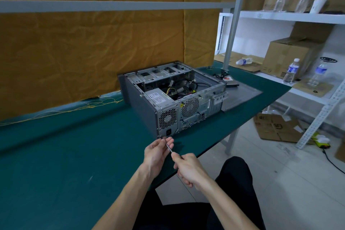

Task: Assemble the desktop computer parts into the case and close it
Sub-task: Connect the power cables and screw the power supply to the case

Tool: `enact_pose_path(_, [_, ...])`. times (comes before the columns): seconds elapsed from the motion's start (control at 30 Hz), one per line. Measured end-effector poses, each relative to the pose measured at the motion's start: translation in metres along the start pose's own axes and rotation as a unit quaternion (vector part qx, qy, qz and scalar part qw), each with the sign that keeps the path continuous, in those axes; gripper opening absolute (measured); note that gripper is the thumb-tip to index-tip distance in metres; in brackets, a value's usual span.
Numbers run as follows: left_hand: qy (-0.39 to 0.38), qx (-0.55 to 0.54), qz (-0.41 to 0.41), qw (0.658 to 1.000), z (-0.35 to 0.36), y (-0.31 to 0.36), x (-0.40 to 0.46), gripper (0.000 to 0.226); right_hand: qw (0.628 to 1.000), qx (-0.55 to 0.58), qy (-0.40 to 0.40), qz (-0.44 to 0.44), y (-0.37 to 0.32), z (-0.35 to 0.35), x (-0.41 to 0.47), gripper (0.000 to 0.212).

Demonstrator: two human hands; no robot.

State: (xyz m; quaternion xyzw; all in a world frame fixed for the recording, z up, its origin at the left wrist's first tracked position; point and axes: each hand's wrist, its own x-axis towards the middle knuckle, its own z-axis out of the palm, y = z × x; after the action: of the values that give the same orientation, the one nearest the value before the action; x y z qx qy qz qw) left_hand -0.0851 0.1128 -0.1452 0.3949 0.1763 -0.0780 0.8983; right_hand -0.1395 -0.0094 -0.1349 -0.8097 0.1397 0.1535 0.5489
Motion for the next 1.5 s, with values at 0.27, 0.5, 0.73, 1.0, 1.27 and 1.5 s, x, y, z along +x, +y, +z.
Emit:
enact_pose_path(0.27, [0.024, 0.003, 0.011, 1.000, 0.004, -0.001, -0.001, 0.033, 1.000, 0.007, -0.017, 0.003, -0.004, -0.008, -0.002, 0.044])
enact_pose_path(0.5, [-0.016, 0.031, -0.023, 0.999, 0.011, 0.009, -0.014, 0.025, 0.987, -0.118, 0.052, -0.098, 0.000, -0.013, -0.017, 0.048])
enact_pose_path(0.73, [-0.082, 0.004, 0.044, 0.996, 0.045, 0.041, -0.027, 0.019, 0.981, -0.068, 0.073, -0.169, -0.033, -0.035, -0.026, 0.055])
enact_pose_path(1.0, [-0.087, 0.007, 0.047, 0.995, 0.052, 0.054, -0.027, 0.020, 0.979, -0.074, 0.082, -0.170, -0.049, -0.035, -0.025, 0.054])
enact_pose_path(1.27, [-0.086, 0.000, 0.042, 0.995, 0.054, 0.055, -0.025, 0.024, 0.980, -0.082, 0.087, -0.160, -0.053, -0.036, -0.026, 0.053])
enact_pose_path(1.5, [-0.089, -0.011, 0.029, 0.996, 0.056, 0.057, -0.024, 0.025, 0.905, -0.304, 0.223, -0.200, -0.067, -0.029, -0.042, 0.040])
